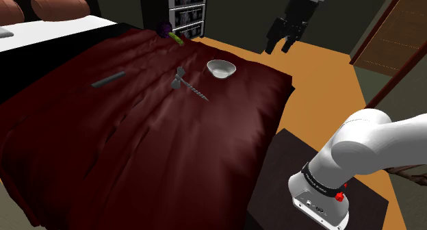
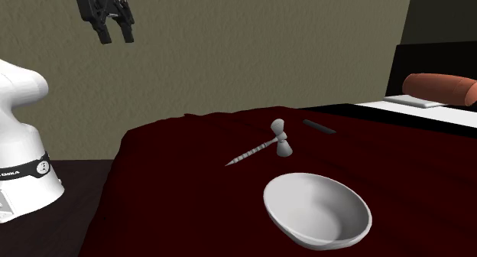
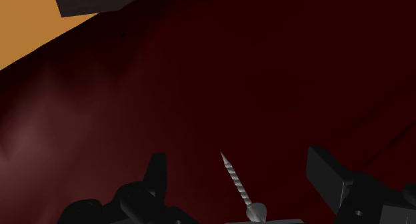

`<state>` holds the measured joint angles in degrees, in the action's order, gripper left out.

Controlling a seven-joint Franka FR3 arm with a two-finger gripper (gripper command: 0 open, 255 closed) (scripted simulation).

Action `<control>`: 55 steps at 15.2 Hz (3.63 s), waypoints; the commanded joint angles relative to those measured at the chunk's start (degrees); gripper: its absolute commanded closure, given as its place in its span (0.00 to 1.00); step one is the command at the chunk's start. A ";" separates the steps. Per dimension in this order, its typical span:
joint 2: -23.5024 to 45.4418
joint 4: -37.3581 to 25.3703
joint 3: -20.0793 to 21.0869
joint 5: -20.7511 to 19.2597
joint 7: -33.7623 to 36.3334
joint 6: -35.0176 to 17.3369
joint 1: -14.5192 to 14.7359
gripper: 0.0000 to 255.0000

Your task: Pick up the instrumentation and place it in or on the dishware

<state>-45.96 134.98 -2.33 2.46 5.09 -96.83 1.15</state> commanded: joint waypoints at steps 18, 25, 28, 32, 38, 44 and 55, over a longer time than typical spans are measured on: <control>28.23 2.80 -2.57 1.11 -13.16 -36.16 4.87 0.00; 43.43 -3.53 -2.99 4.16 -19.74 -47.01 6.84 0.00; 50.04 -7.45 -2.65 5.84 -22.72 -50.50 7.26 0.00; 58.80 -13.74 -1.58 7.75 -26.41 -54.09 7.25 0.00; 68.01 -20.90 -0.10 8.86 -29.22 -57.18 6.83 0.00; 72.15 -22.72 0.43 9.46 -29.65 -59.51 6.62 0.00; 72.15 -22.74 0.44 9.45 -29.64 -59.50 6.62 1.00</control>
<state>26.19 112.24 -1.89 11.92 -24.55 -156.32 7.78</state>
